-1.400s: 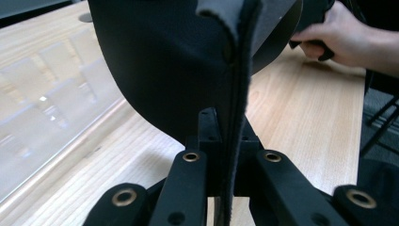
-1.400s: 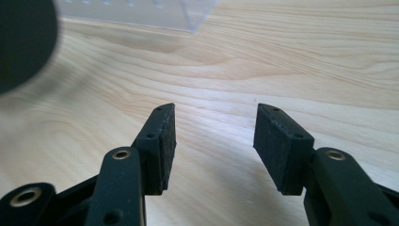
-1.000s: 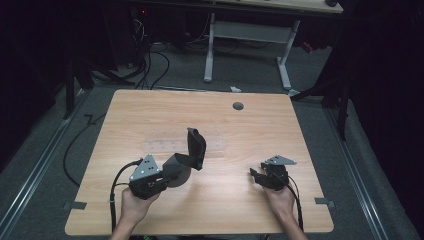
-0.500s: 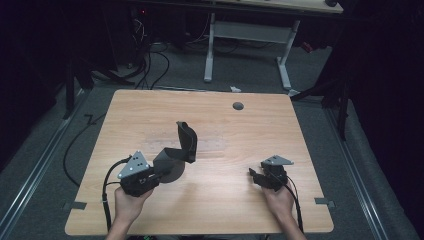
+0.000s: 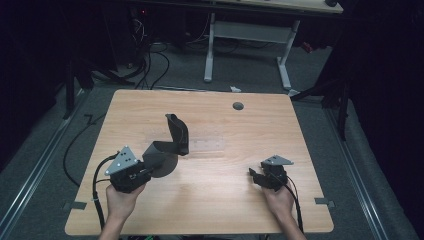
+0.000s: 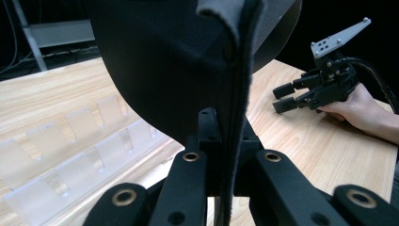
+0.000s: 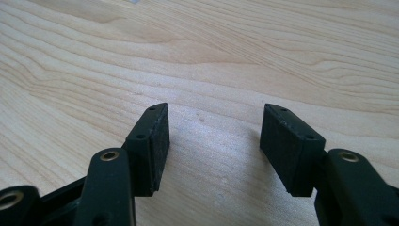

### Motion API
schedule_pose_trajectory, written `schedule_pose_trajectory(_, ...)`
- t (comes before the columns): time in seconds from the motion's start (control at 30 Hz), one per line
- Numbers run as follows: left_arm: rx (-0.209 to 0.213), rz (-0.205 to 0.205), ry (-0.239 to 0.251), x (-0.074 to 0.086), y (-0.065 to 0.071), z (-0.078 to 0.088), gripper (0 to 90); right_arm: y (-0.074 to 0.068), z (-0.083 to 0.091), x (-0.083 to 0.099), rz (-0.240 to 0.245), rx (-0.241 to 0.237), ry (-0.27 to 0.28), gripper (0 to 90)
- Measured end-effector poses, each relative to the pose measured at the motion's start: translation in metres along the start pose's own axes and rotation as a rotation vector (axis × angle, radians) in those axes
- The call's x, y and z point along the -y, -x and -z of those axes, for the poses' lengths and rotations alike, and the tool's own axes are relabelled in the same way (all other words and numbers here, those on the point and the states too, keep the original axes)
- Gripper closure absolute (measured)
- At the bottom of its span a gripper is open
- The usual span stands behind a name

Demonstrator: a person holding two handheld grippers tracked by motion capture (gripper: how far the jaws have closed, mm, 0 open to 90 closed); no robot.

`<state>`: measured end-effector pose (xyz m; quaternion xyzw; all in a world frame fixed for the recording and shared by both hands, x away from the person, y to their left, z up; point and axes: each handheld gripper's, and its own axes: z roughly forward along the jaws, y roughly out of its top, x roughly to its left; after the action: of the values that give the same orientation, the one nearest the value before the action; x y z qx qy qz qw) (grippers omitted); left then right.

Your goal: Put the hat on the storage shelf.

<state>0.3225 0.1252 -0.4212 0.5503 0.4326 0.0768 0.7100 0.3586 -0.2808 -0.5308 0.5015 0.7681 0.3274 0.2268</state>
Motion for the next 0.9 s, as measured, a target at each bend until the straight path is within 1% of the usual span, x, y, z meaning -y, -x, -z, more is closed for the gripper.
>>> schedule_pose_trajectory(0.33, -0.008, -0.011, 0.031, -0.008, -0.002, -0.001, 86.7, 0.000, 0.000, 0.000, 0.001, -0.001, 0.000, 43.0)
schedule_pose_trajectory(0.4, -0.005, -0.005, 0.041, -0.009, -0.002, -0.001, 86.7, 0.000, 0.000, 0.000, 0.001, -0.001, 0.000, 43.0)
schedule_pose_trajectory(0.53, -0.004, -0.005, 0.063, -0.012, -0.002, -0.002, 86.7, 0.000, 0.000, 0.000, 0.002, -0.001, 0.000, 43.0)
schedule_pose_trajectory(0.7, -0.014, -0.018, 0.074, -0.014, -0.004, -0.004, 86.7, 0.000, 0.000, 0.000, 0.000, -0.002, -0.001, 42.8)
schedule_pose_trajectory(0.9, -0.030, -0.032, 0.095, -0.022, -0.010, -0.004, 86.7, 0.000, 0.000, 0.000, 0.003, -0.003, -0.002, 42.3)
